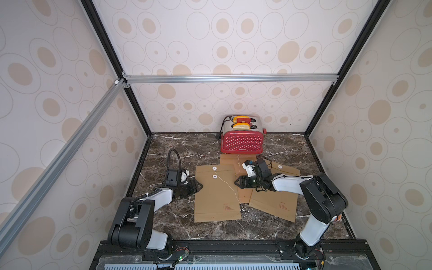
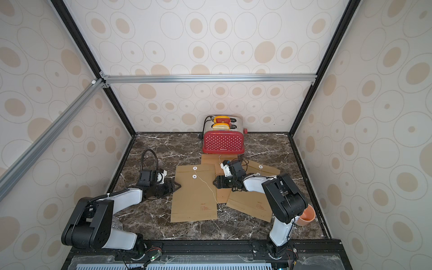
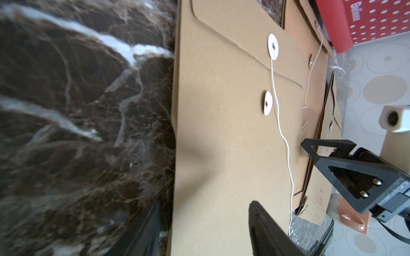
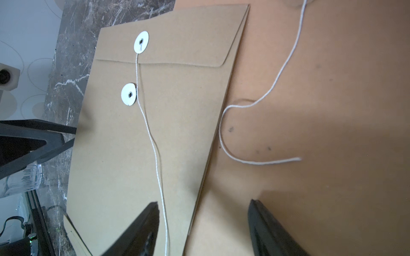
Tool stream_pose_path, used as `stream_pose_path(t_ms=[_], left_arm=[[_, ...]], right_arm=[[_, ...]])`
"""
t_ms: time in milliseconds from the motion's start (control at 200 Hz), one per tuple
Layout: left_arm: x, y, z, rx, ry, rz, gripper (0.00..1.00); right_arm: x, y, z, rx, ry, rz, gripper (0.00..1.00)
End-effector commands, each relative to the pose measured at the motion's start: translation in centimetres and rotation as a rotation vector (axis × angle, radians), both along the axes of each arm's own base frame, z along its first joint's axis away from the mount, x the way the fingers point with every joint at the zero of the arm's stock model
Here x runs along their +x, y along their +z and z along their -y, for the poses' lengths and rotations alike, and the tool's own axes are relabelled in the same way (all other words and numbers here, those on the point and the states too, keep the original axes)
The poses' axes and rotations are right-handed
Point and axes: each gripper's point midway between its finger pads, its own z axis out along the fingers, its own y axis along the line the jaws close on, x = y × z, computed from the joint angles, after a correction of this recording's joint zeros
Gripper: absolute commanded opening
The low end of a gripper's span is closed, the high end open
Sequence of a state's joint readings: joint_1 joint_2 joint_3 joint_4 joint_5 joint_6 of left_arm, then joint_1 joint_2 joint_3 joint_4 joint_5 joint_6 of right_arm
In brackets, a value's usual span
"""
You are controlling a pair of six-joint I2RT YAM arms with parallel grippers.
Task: Close the mouth of the file bag
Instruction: Pick up the file bag from the file bag.
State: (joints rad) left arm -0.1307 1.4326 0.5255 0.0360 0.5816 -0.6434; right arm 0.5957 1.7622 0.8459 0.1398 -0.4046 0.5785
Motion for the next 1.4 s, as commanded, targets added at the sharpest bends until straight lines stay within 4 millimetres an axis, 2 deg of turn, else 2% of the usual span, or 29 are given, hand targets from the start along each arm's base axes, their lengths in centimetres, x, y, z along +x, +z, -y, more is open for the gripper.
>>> stream_pose_path(t_ms=[0, 30, 175, 255, 305, 361, 421, 496, 546, 656, 766, 811, 972, 1072, 1167, 1252, 1337, 1392], left_arm=[[0.0, -0.1, 0.6, -0.03, -0.022, 0.015, 0.48], [0.1, 0.1, 0.8, -0.048, -0.022, 0.024, 0.44], [0.4, 0.6, 1.2, -0.09, -0.022, 0.054, 0.38], [0.5, 1.0, 1.3, -0.092, -0.031, 0.065, 0.24], [0.6, 1.4, 1.5, -0.104, -0.036, 0.079, 0.22], [0.6, 1.6, 1.6, -0.114, -0.038, 0.091, 0.13], [0.6, 1.8, 1.7, -0.119, -0.042, 0.102, 0.1], [0.7, 2.3, 1.8, -0.129, -0.042, 0.12, 0.13], [0.6, 2.4, 1.7, -0.127, -0.038, 0.122, 0.29], [0.3, 1.8, 1.4, -0.097, -0.036, 0.097, 0.47], [0.2, 1.0, 1.4, -0.102, -0.035, 0.077, 0.49], [0.1, 0.5, 1.4, -0.107, -0.032, 0.063, 0.52], [0.5, 0.5, 2.0, -0.154, -0.037, 0.077, 0.52], [0.7, 1.1, 2.3, -0.176, -0.041, 0.102, 0.46], [0.9, 1.8, 2.5, -0.191, -0.046, 0.126, 0.2], [1.0, 2.3, 2.5, -0.195, -0.051, 0.139, 0.12], [1.1, 2.4, 2.8, -0.205, -0.061, 0.139, 0.14], [1.2, 2.3, 2.9, -0.217, -0.056, 0.139, 0.24]], right_arm=[[-1.4, -2.1, -0.1, -0.016, 0.016, -0.078, 0.66], [-1.4, -2.1, -0.1, -0.015, 0.016, -0.079, 0.66], [-1.5, -2.2, -0.2, -0.011, 0.016, -0.079, 0.65], [-1.4, -2.0, -0.2, -0.012, 0.017, -0.074, 0.65], [-1.5, -2.0, -0.2, -0.013, 0.017, -0.073, 0.65], [-1.5, -2.1, -0.2, -0.012, 0.018, -0.073, 0.65], [-1.5, -2.1, -0.3, -0.004, 0.017, -0.076, 0.65], [-1.6, -2.1, -0.3, 0.005, 0.014, -0.08, 0.65], [-1.7, -2.1, -0.4, 0.011, 0.014, -0.081, 0.64], [-1.7, -1.8, -0.6, 0.032, 0.013, -0.084, 0.6], [-1.8, -1.5, -0.7, 0.046, 0.016, -0.086, 0.56], [-1.8, -1.4, -0.8, 0.048, 0.017, -0.085, 0.55], [-2.1, -1.3, -0.9, 0.065, 0.018, -0.092, 0.53], [-2.1, -1.5, -1.0, 0.07, 0.018, -0.1, 0.51], [-2.1, -1.4, -1.1, 0.078, 0.017, -0.103, 0.51], [-2.1, -1.4, -1.0, 0.076, 0.016, -0.102, 0.51], [-2.2, -1.2, -1.1, 0.082, 0.019, -0.1, 0.51], [-2.2, -1.0, -1.2, 0.091, 0.02, -0.099, 0.51]])
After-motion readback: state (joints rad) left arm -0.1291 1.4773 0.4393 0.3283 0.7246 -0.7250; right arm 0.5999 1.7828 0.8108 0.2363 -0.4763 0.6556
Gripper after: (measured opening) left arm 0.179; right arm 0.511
